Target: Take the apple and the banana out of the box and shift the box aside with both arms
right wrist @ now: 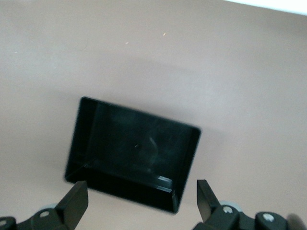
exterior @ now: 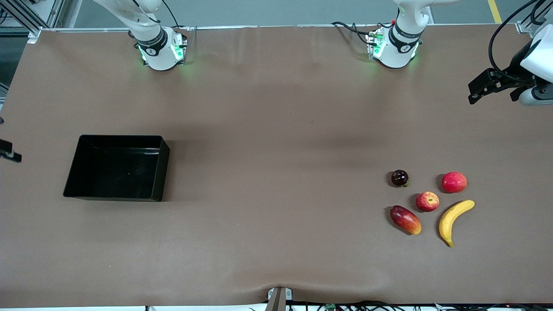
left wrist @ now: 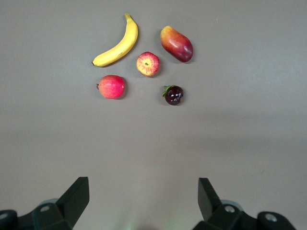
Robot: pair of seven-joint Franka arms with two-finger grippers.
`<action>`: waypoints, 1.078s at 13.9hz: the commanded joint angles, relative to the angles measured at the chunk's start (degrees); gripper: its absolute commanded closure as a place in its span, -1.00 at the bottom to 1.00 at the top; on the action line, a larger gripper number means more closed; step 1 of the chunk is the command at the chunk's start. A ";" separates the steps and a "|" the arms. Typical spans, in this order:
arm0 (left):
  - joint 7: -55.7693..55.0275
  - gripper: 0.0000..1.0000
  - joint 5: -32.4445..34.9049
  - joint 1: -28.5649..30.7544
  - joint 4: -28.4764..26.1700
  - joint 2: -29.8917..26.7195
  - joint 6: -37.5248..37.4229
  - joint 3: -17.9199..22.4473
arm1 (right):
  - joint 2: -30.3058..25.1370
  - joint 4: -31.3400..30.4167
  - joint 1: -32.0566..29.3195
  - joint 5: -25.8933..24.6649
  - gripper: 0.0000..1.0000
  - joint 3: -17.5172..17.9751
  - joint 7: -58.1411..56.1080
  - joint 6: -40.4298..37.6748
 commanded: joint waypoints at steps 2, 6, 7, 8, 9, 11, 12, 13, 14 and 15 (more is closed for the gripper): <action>0.54 -1.00 -0.21 0.06 -0.46 -0.53 0.36 -0.39 | -5.55 -1.73 6.84 -0.69 -1.00 -2.96 12.47 -6.47; 0.63 -1.00 -0.04 0.06 -0.54 -0.17 0.37 -0.48 | -12.74 -9.69 13.80 -1.74 -1.00 -6.93 18.80 -8.25; 0.89 -1.00 -0.04 0.06 -0.63 -0.17 0.28 -0.48 | -15.03 -13.03 13.63 -2.10 -1.00 -6.75 19.78 -6.94; 1.07 -1.00 -0.04 0.06 -0.63 -0.26 -0.16 -0.48 | -17.31 -16.28 13.55 -2.19 -1.00 -6.66 19.87 -5.18; 1.07 -1.00 -0.04 0.06 -0.55 -0.18 -0.25 -0.57 | -19.25 -19.10 13.46 -2.36 -1.00 -6.14 19.96 -3.95; 1.07 -1.00 -0.04 -0.11 -0.46 -0.17 -0.34 -0.57 | -22.59 -23.68 12.85 -4.20 -1.00 -4.65 20.05 -0.96; 1.07 -1.00 -0.04 -0.12 -0.37 -0.17 -0.34 -0.57 | -23.56 -24.40 12.49 -4.21 -1.00 -4.56 20.05 -0.86; 1.07 -1.00 -0.04 -0.12 -0.28 -0.17 -0.34 -0.66 | -24.27 -24.92 12.49 -4.21 -1.00 -4.55 20.05 -1.29; 1.07 -1.00 -0.04 -0.12 -0.28 -0.17 -0.25 -1.27 | -25.06 -25.45 12.58 -4.30 -1.00 -4.47 20.05 -1.30; 0.89 -1.00 -0.04 -0.12 -0.28 -0.09 -0.34 -1.62 | -25.07 -25.11 12.75 -4.21 -1.00 -4.55 19.44 -2.17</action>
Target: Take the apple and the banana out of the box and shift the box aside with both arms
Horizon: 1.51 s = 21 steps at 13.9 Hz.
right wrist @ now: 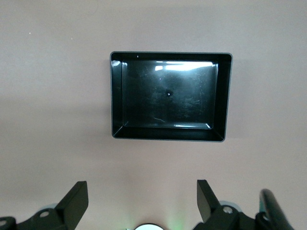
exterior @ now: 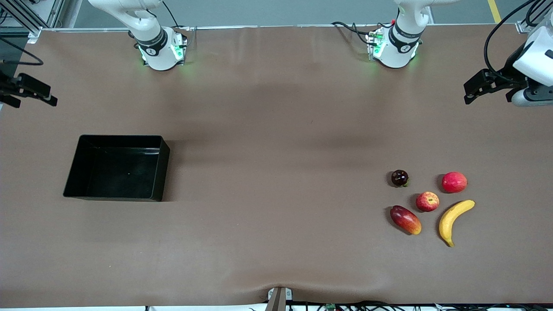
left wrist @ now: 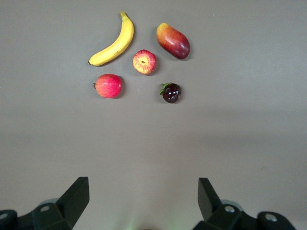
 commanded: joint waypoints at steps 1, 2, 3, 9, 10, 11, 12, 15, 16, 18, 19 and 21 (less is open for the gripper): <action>0.13 -1.00 -0.12 0.01 0.11 -0.29 -0.29 -1.42 | -2.55 -1.77 0.07 -1.31 -1.00 0.65 0.37 -0.09; 0.13 -1.00 -0.13 0.09 0.11 -0.38 -0.29 -1.77 | -2.11 0.33 0.24 -1.48 -1.00 0.65 0.45 -0.10; 0.13 -1.00 -0.13 0.10 0.20 -0.47 -0.55 -1.78 | -1.58 1.31 0.42 -2.61 -1.00 0.65 0.54 -0.10; 0.74 -1.00 -0.13 0.36 0.46 -0.73 -1.25 -1.69 | -1.40 1.67 1.65 -4.47 -1.00 0.39 1.24 -0.10; 0.83 -1.00 -0.13 0.36 0.46 -0.91 -1.34 -1.69 | -1.40 1.76 2.00 -4.65 -1.00 0.48 1.24 0.16; 0.92 -1.00 -0.04 0.36 0.64 -1.00 -1.34 -1.69 | -1.40 1.76 2.09 -4.65 -1.00 0.57 1.24 0.25; 0.92 -1.00 -0.04 0.36 1.42 -1.00 -1.43 -1.78 | -1.40 1.85 2.00 -4.65 -1.00 0.57 1.24 0.34; 1.18 -1.00 0.05 0.27 1.78 -0.82 -2.22 -1.69 | -1.40 1.85 2.00 -4.65 -1.00 0.57 1.16 0.17; 1.18 -1.00 0.05 0.27 1.87 -0.73 -2.22 -1.69 | -1.40 1.93 1.92 -4.65 -1.00 0.57 1.16 -0.01; 1.27 -1.00 0.05 0.45 2.57 -0.56 -2.22 -1.69 | -1.40 1.94 2.00 -4.65 -1.00 0.57 1.16 -0.10; 1.27 -1.00 -0.30 0.45 2.57 -0.56 -2.22 -1.69 | -1.40 1.94 2.00 -4.65 -1.00 0.57 1.16 -0.10; 1.27 -1.00 -0.83 0.53 2.66 -0.47 -2.31 -1.60 | -1.40 1.85 1.83 -4.65 -1.00 0.57 1.24 -0.10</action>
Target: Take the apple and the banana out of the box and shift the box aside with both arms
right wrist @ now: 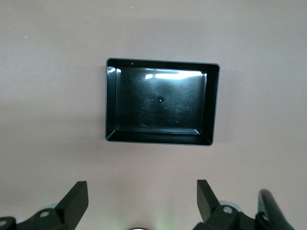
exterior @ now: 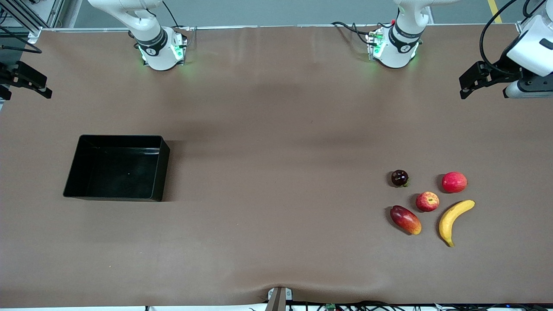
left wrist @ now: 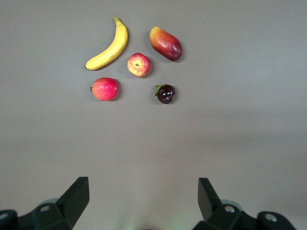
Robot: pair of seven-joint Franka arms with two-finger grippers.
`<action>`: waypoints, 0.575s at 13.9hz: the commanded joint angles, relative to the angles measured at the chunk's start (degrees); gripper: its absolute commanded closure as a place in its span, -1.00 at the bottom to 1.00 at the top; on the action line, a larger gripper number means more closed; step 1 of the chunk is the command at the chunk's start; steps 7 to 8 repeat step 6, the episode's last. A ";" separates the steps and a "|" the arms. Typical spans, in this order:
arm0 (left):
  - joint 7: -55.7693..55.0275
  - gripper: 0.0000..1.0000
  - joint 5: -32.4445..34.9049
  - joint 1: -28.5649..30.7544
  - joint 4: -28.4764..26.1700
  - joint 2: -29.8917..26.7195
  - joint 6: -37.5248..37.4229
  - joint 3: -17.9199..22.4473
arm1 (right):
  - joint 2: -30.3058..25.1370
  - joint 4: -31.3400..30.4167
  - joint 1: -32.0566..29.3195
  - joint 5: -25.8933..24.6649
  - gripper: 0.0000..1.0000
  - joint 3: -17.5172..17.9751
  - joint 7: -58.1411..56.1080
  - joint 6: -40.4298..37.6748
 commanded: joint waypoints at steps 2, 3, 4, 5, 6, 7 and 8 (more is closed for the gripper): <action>1.21 -1.00 -0.92 0.49 0.91 -0.20 -1.41 0.03 | -0.01 0.64 0.14 -1.20 -1.00 -0.39 1.03 -0.53; 1.13 -1.00 -0.92 0.58 0.91 -0.20 -1.59 0.12 | -0.01 0.55 0.05 -1.20 -1.00 -0.39 1.03 -0.53; 1.13 -1.00 -0.92 0.49 1.00 -0.20 -1.94 0.03 | -0.01 0.55 0.05 -1.20 -1.00 -0.39 1.03 -0.62; 1.04 -1.00 -0.92 0.40 1.00 -0.20 -2.11 0.03 | -0.01 0.46 -0.12 -1.20 -1.00 -0.39 1.11 -0.71; 1.04 -1.00 -0.92 0.40 1.00 -0.20 -2.20 0.03 | -0.01 0.46 -0.13 -1.11 -1.00 -0.39 1.11 -0.71; 1.04 -1.00 -0.92 0.40 1.00 -0.20 -2.20 0.03 | -0.01 0.46 -0.13 -1.11 -1.00 -0.39 1.11 -0.71; 1.04 -1.00 -0.92 0.40 1.00 -0.20 -2.20 0.03 | -0.01 0.46 -0.13 -1.11 -1.00 -0.39 1.11 -0.71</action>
